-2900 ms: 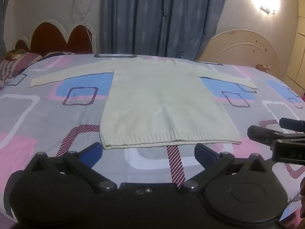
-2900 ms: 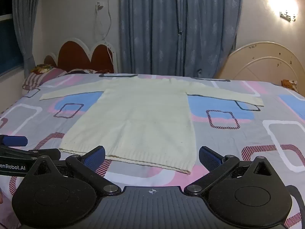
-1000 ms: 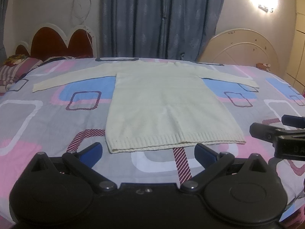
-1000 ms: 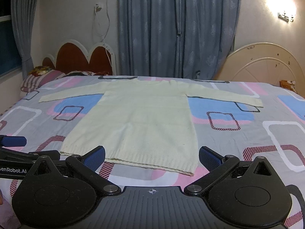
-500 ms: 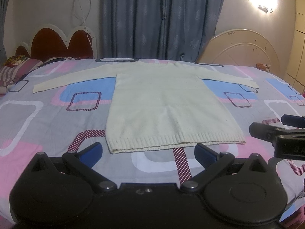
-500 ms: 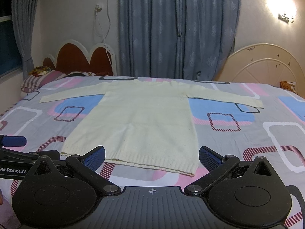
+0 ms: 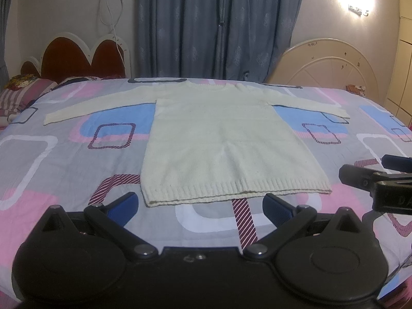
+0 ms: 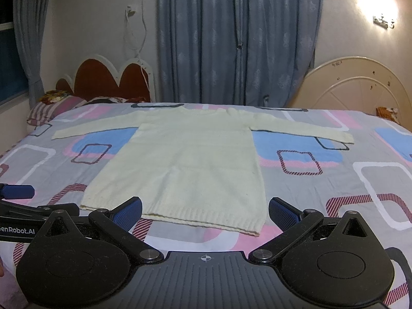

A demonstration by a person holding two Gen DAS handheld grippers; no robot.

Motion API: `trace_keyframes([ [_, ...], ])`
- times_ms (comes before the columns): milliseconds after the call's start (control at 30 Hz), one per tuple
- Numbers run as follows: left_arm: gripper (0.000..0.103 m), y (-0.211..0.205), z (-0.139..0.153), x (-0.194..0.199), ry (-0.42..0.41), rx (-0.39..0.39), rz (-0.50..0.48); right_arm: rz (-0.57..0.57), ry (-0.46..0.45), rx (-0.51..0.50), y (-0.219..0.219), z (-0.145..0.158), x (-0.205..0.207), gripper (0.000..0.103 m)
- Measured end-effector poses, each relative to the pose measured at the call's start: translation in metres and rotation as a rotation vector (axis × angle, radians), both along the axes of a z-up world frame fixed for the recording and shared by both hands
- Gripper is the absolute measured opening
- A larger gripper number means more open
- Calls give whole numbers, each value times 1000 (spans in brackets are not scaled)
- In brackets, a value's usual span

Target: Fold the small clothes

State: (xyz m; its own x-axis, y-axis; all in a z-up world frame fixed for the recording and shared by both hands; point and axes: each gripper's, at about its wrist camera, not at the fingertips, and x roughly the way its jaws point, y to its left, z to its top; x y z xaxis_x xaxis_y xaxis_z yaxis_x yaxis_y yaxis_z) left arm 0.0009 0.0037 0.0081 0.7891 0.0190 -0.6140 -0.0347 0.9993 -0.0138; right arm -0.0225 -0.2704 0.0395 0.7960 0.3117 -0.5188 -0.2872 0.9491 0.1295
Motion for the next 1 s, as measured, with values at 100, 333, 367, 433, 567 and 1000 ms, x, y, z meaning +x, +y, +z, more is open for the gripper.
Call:
trace_keyframes([
  [100,103,-1,-1,2,-11,8,14,-6,3,0,-2,-1,2,103],
  [333,102,3,2,24,-47,-34,-11,-38,6,5,-12,-3,17,103],
  [367,102,2,4,30,-53,-25,-14,-52,2,4,-15,-2,21,103],
  [433,102,1,8,42,-76,-33,-34,-83,-15,9,-25,0,30,103],
  [567,103,0,11,76,-87,-107,-40,-154,-43,18,-51,5,58,103],
  [1000,81,-16,-23,242,-16,-18,76,-300,-52,61,-140,-20,244,102],
])
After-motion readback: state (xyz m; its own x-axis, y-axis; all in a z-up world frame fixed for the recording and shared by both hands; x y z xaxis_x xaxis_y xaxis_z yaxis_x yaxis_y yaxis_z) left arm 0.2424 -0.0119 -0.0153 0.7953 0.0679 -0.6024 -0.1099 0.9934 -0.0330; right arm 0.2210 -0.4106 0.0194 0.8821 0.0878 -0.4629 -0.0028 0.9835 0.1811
